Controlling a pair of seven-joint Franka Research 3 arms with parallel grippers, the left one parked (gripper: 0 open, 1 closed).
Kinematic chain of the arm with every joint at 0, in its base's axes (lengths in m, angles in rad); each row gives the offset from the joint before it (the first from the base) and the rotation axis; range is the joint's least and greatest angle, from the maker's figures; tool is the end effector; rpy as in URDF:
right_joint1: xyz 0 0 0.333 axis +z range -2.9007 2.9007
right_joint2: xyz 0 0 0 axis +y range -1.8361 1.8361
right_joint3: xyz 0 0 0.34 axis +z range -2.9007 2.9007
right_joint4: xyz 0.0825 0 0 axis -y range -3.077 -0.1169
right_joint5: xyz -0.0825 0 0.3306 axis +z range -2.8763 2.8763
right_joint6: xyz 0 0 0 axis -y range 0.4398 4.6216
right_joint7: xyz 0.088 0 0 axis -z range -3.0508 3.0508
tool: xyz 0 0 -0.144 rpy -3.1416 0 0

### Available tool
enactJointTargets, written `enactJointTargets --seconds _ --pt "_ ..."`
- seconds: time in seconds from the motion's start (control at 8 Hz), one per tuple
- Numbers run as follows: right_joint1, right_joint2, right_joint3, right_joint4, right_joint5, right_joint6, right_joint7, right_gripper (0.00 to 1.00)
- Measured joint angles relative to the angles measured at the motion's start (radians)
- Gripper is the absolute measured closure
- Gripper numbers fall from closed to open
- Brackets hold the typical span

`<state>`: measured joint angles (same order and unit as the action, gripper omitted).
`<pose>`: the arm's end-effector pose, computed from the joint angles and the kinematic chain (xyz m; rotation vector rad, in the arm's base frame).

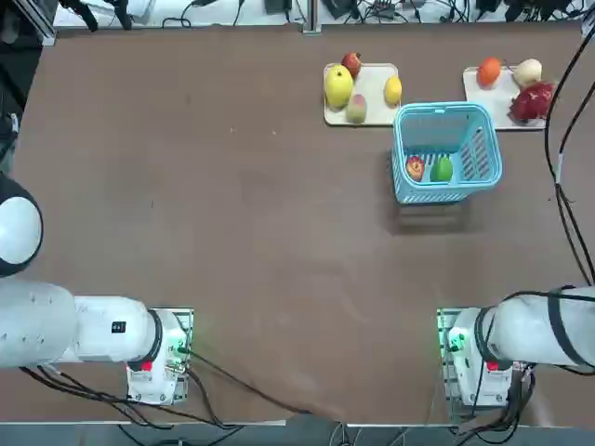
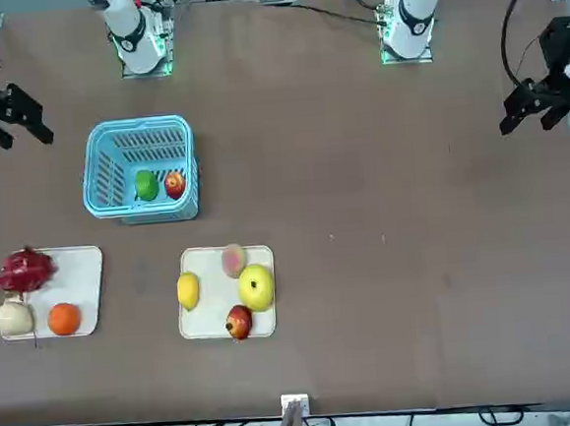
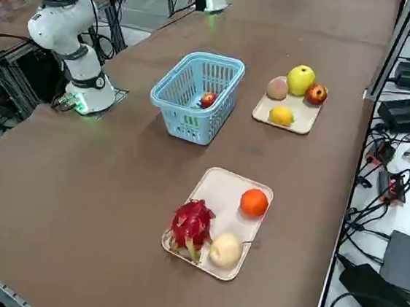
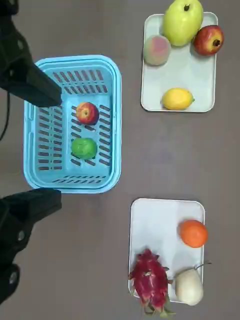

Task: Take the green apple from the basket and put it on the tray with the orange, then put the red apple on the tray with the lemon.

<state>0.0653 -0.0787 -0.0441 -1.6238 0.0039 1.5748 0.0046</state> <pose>0.4760 0.0097 0.6280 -3.1334 -0.0262 -0.0463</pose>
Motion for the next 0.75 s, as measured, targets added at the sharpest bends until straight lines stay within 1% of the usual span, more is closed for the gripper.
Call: enactJointTargets --seconds 0.5,0.62,0.75 --pt "0.000 0.018 0.002 -0.001 0.001 -0.006 0.001 0.00" --pt "0.009 0.031 0.007 -0.005 0.005 -0.014 0.011 0.00" --pt "0.037 0.045 0.013 -0.023 0.012 -0.016 0.030 0.00"
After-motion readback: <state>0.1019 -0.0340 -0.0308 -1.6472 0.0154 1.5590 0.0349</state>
